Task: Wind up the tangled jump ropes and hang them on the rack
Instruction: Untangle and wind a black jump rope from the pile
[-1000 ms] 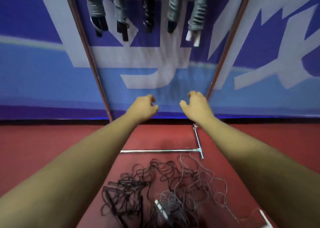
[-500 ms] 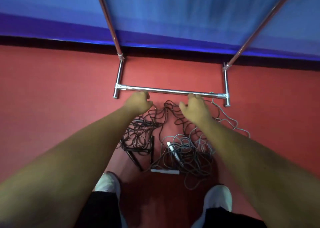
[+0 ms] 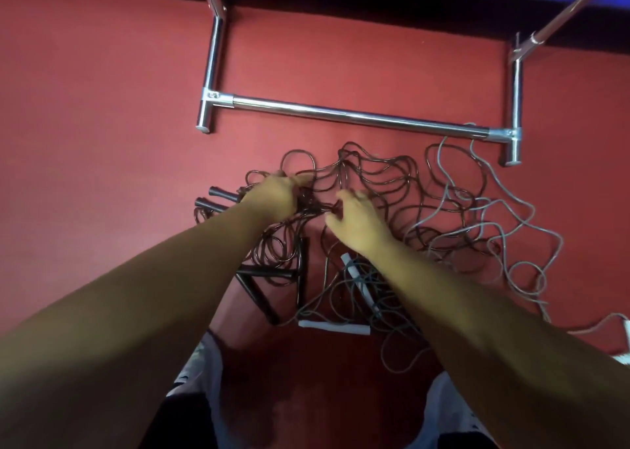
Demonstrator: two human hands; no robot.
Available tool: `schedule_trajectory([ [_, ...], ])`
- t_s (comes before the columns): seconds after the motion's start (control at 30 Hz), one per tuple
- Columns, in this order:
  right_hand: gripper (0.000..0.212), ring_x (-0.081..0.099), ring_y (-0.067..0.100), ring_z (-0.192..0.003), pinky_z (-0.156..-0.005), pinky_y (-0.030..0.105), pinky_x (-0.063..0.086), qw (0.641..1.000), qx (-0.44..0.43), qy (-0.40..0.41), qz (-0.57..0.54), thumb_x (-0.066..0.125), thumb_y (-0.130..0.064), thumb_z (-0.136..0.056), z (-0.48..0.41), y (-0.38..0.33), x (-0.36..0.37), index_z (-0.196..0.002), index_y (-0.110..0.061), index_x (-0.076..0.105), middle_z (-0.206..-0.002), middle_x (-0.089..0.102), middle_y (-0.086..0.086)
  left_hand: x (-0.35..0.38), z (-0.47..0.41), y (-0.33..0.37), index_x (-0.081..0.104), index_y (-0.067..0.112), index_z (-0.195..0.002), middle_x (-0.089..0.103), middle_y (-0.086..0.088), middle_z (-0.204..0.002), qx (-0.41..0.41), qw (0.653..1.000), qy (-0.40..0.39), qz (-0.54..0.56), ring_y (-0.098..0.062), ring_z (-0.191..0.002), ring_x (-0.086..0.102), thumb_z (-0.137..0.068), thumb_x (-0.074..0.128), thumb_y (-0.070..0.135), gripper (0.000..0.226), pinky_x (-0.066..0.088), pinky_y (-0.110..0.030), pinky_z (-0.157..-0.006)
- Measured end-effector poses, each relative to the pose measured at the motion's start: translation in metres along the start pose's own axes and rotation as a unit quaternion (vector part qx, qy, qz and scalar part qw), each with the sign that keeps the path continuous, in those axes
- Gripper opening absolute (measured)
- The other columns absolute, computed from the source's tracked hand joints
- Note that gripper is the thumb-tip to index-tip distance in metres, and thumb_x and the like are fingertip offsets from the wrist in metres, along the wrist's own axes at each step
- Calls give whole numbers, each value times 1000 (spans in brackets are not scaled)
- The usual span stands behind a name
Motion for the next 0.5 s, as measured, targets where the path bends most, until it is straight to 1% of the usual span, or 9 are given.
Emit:
schedule_trajectory([
  [0.07, 51, 56, 34, -116, -99, 41, 47, 999, -15, -16, -31, 61, -32, -91, -5, -6, 13, -137, -14, 52, -126, 55, 16, 3, -7, -3, 56, 20, -141, 58, -18, -126, 17, 1000, 1, -12, -34, -112, 61, -96, 46, 1, 50, 46, -39, -100],
  [0.1, 51, 57, 33, -115, -99, 39, 47, 998, -24, -15, -50, 64, -33, -88, -7, -9, 17, -136, -19, 55, -123, 56, 14, 1, -10, -7, 62, 19, -135, 62, -16, -124, 16, 1000, 11, -5, -33, -110, 63, -97, 49, 4, 43, 49, -40, -98],
  [0.2, 38, 58, 26, -107, -95, 37, 48, 994, -41, 25, -101, 75, -41, -80, -13, -15, 21, -116, -30, 72, -103, 61, 7, -9, -11, -8, 70, 23, -121, 70, -9, -115, 29, 999, 27, 10, -29, -103, 66, -100, 55, 23, 26, 52, -39, -93],
  [0.27, 26, 59, 23, -103, -96, 35, 46, 985, -36, 53, -158, 79, -37, -79, -18, -18, 17, -103, -26, 78, -99, 58, 3, -24, -9, 0, 71, 18, -118, 70, -3, -108, 64, 997, 28, 34, -24, -100, 64, -100, 58, 25, 24, 49, -31, -95],
  [0.33, 17, 59, 20, -102, -94, 25, 44, 976, -43, 55, -207, 76, -28, -86, -18, -27, 8, -96, -15, 79, -103, 59, 5, -46, -7, 9, 71, 13, -118, 63, 0, -102, 82, 994, 38, 68, -18, -96, 58, -99, 60, 22, 24, 43, -24, -92],
  [0.4, 19, 60, 16, -96, -86, 22, 43, 969, -46, 61, -233, 71, -25, -90, -14, -35, -11, -91, -7, 77, -104, 63, 6, -69, -6, 16, 73, 12, -114, 54, -4, -100, 103, 991, 58, 60, -20, -97, 52, -97, 63, 22, 22, 39, -22, -87],
  [0.43, 21, 60, 13, -86, -78, 24, 45, 965, -40, 66, -252, 70, -24, -91, -8, -38, -25, -84, -5, 75, -97, 65, 5, -79, -3, 19, 74, 12, -113, 49, -6, -101, 110, 990, 69, 49, -21, -100, 48, -96, 65, 23, 22, 36, -21, -89],
  [0.47, 25, 56, 9, -69, -65, 26, 44, 960, -38, 71, -269, 69, -24, -91, -1, -42, -40, -75, -6, 73, -83, 65, 3, -89, 1, 21, 74, 12, -111, 45, -8, -103, 114, 990, 73, 43, -20, -104, 44, -95, 66, 23, 21, 34, -21, -93],
  [0.5, 28, 47, 6, -53, -54, 25, 38, 959, -39, 68, -274, 69, -24, -92, 6, -47, -55, -69, -9, 71, -67, 61, 1, -99, 7, 24, 75, 13, -109, 45, -10, -105, 116, 989, 75, 43, -21, -108, 43, -94, 67, 24, 20, 32, -21, -97],
])
Point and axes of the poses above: each hand's wrist, its own z-axis away from the middle knuckle, its own x-axis out of the palm, y = z × x, the point moved 8 cm from there along -z, towards the middle knuckle
